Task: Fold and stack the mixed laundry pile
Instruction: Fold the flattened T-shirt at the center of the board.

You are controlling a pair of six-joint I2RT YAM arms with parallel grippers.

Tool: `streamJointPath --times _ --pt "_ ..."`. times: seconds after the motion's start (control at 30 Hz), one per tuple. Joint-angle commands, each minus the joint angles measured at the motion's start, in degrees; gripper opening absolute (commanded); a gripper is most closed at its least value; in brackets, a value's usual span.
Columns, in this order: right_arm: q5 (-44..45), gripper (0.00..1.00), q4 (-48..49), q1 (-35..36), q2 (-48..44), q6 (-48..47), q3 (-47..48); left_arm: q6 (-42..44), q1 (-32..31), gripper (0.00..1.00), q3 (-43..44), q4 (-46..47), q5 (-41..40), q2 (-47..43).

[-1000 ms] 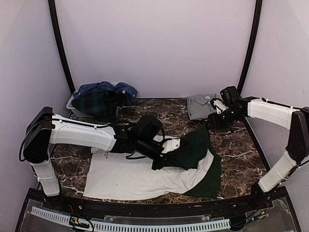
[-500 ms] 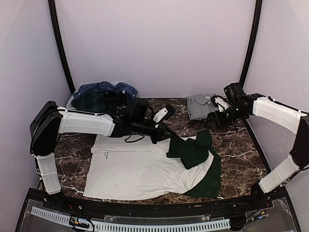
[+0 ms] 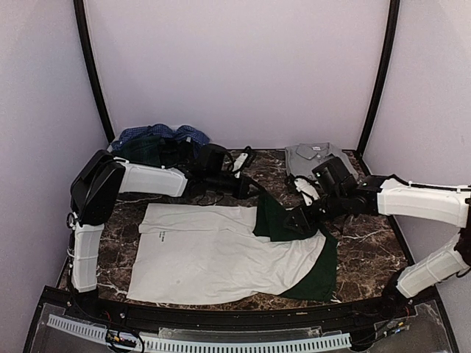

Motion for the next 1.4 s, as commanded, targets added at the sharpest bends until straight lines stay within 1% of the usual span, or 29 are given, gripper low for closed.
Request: streamJointPath --times 0.0,0.07,0.13,0.23,0.4,0.43,0.5,0.53,0.7,0.8,0.87,0.93,1.07,1.23,1.37 --pt "9.5 0.56 6.2 3.1 5.9 2.6 1.8 -4.2 0.1 0.0 2.6 2.7 3.1 1.4" --pt "9.9 0.59 8.4 4.3 8.1 4.2 2.6 -5.1 0.1 0.0 2.6 3.3 3.2 2.1" --pt "12.9 0.62 9.4 6.0 10.4 5.2 4.2 -6.2 0.4 0.0 2.6 4.1 3.8 2.7" --pt "17.6 0.59 9.6 7.9 14.1 6.5 7.5 -8.6 0.8 0.0 2.3 5.8 4.7 3.7" --pt "21.6 0.55 11.5 8.0 20.7 9.3 12.1 -9.8 1.3 0.0 2.3 6.3 6.2 4.1" --pt "22.3 0.56 11.2 8.0 22.4 9.8 13.1 -10.1 1.4 0.0 2.4 6.1 6.2 4.1" --pt "25.2 0.63 10.3 8.1 25.2 11.5 14.7 -10.6 1.6 0.0 2.3 6.2 6.5 4.1" --pt "27.0 0.65 9.8 8.3 26.1 12.3 15.1 -11.0 1.8 0.0 2.3 6.3 6.6 4.1" --pt "33.9 0.62 8.4 8.8 27.5 13.6 14.9 -11.7 2.2 0.0 1.8 7.5 7.1 4.1" --pt "37.7 0.6 4.4 8.8 28.2 13.7 15.3 -11.7 2.5 0.0 1.7 7.5 6.9 4.1" --pt "39.2 0.57 2.5 8.8 26.7 14.1 14.5 -12.1 3.0 0.0 1.4 7.9 6.5 4.1" --pt "40.7 0.57 1.7 8.6 24.3 14.3 12.8 -12.2 3.6 0.0 1.2 8.0 5.9 4.3" --pt "39.2 0.55 1.6 4.9 20.6 12.3 9.8 -12.2 5.0 0.0 1.5 7.3 4.8 5.2" --pt "33.2 0.55 0.3 0.1 17.6 7.1 9.9 -11.7 6.0 0.0 3.2 4.9 3.7 7.5" --pt "27.7 0.57 -1.1 -0.5 15.3 2.9 11.0 -12.7 6.0 0.0 4.3 5.3 4.4 9.2"
